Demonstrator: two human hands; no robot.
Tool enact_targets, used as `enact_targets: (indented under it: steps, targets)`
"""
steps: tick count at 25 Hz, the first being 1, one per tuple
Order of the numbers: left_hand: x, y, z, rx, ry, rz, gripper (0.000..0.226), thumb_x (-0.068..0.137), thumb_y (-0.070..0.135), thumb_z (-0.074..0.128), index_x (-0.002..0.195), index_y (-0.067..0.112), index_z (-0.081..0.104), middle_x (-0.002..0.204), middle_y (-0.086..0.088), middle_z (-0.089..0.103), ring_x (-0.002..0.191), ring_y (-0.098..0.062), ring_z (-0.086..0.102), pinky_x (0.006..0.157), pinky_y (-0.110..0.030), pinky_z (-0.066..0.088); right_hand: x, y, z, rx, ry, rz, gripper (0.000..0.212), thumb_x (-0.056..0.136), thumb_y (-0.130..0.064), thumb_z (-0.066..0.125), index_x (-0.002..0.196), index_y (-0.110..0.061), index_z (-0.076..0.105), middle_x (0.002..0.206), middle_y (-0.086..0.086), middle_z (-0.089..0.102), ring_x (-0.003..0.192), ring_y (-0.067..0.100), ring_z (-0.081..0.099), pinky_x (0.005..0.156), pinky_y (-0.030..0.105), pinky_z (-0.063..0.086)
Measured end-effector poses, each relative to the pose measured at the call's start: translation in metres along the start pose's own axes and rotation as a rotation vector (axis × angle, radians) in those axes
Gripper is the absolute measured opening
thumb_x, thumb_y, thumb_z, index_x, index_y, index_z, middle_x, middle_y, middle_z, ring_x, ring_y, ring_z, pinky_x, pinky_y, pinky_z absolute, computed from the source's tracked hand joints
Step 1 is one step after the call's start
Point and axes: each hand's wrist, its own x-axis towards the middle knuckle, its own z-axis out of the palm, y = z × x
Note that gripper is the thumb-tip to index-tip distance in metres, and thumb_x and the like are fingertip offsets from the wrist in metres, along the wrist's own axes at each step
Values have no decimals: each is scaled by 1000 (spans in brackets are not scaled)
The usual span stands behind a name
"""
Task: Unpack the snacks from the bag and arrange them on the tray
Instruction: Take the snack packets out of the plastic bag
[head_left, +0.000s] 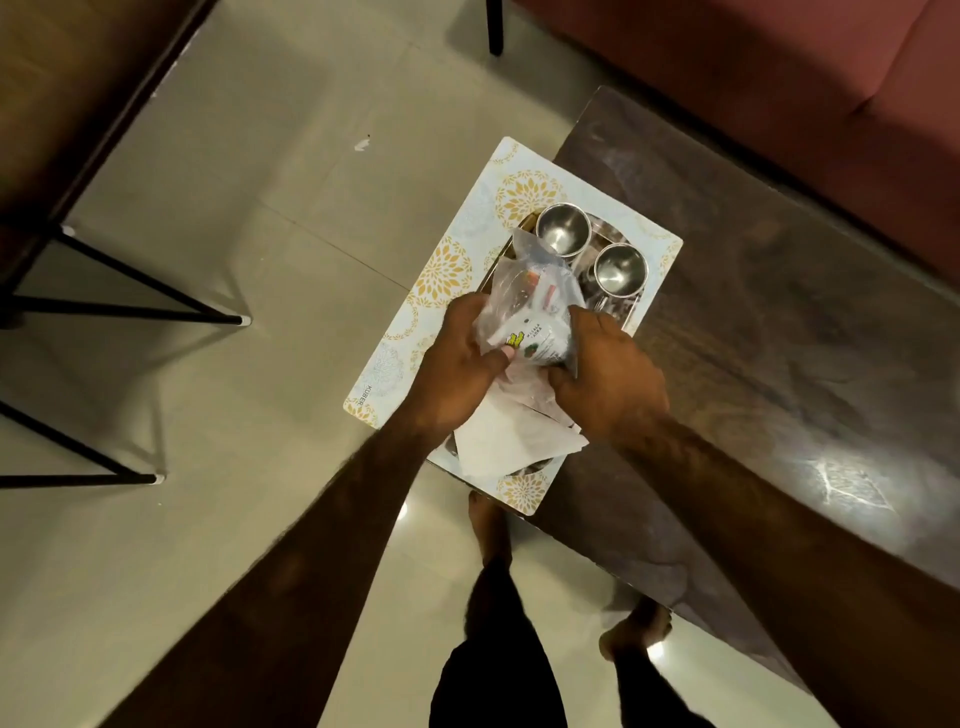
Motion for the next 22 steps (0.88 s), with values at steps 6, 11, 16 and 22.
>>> enact_targets:
  steps: [6, 11, 16, 22]
  targets:
    - [-16, 3, 4, -163, -96, -248, 26, 89, 17, 69, 113, 25, 67, 99, 11, 76, 95, -9, 73, 67, -18, 54, -5, 7, -15, 140, -62, -16, 58, 87, -28, 70, 141, -20, 49, 135, 8, 59, 124, 30, 56, 99, 45, 49]
    - [-17, 7, -3, -176, -35, -273, 30, 86, 39, 72, 111, 24, 70, 83, 12, 77, 86, -20, 74, 52, -21, 54, 1, 10, -21, 188, 28, -37, 59, 86, -21, 70, 140, -17, 48, 135, 9, 60, 123, 30, 56, 96, 37, 46]
    - [-26, 18, -1, -423, -126, -293, 57, 79, 28, 76, 131, 24, 55, 118, -3, 71, 88, -17, 76, 67, -39, 60, -18, 4, -31, 268, -5, -72, 82, 77, -17, 67, 153, -20, 36, 151, 6, 49, 136, 26, 47, 107, 42, 45]
    - [-37, 30, -3, -357, -159, -250, 53, 79, 12, 70, 129, 16, 56, 119, -10, 70, 95, -28, 75, 79, -49, 62, -64, -6, -41, 295, 133, -162, 63, 89, -40, 67, 145, -17, 50, 149, 2, 52, 138, 21, 46, 113, 39, 38]
